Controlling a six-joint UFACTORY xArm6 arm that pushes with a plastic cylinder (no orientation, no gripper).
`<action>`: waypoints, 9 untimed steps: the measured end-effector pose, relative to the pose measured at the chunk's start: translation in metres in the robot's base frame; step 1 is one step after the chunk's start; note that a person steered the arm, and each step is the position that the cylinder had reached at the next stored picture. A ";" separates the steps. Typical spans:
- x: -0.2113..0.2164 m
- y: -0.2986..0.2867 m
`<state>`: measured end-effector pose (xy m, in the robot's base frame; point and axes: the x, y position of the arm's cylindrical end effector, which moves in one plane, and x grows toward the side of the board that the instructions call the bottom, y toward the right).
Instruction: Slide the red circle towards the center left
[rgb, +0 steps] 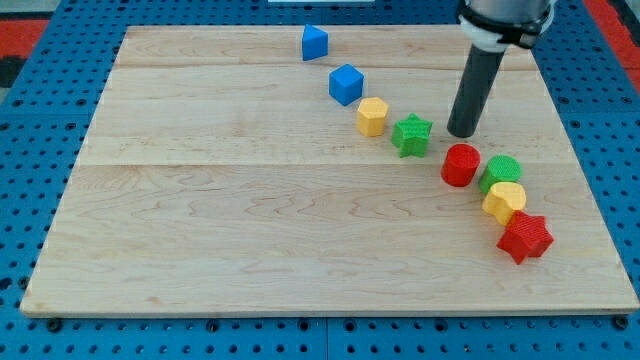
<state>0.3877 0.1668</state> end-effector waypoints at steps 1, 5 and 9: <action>-0.004 -0.055; 0.065 0.019; 0.102 -0.135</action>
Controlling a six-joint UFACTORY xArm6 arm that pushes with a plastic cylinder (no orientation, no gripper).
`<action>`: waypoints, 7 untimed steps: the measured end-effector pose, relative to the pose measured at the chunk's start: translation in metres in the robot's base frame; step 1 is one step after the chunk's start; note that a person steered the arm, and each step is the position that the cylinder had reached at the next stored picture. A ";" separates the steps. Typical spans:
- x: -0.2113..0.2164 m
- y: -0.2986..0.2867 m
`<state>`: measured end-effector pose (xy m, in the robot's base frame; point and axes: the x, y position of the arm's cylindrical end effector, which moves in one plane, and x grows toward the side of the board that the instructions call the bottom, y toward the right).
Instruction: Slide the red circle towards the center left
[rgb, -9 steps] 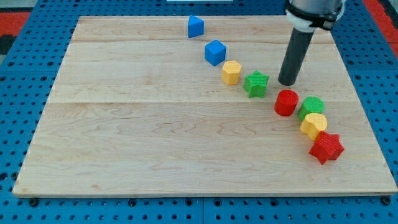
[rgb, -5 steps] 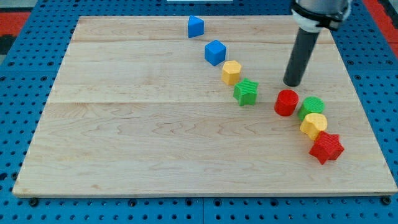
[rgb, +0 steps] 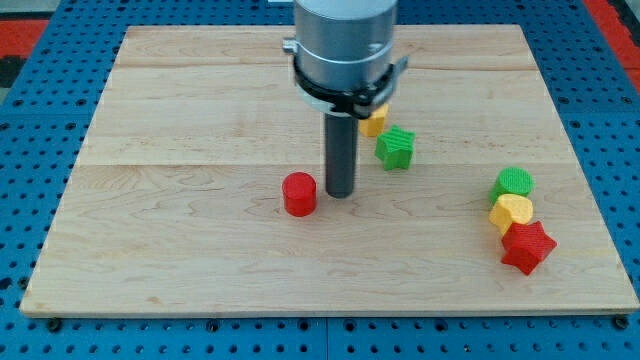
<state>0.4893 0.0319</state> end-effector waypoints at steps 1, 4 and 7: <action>0.029 -0.024; -0.094 -0.074; -0.119 -0.023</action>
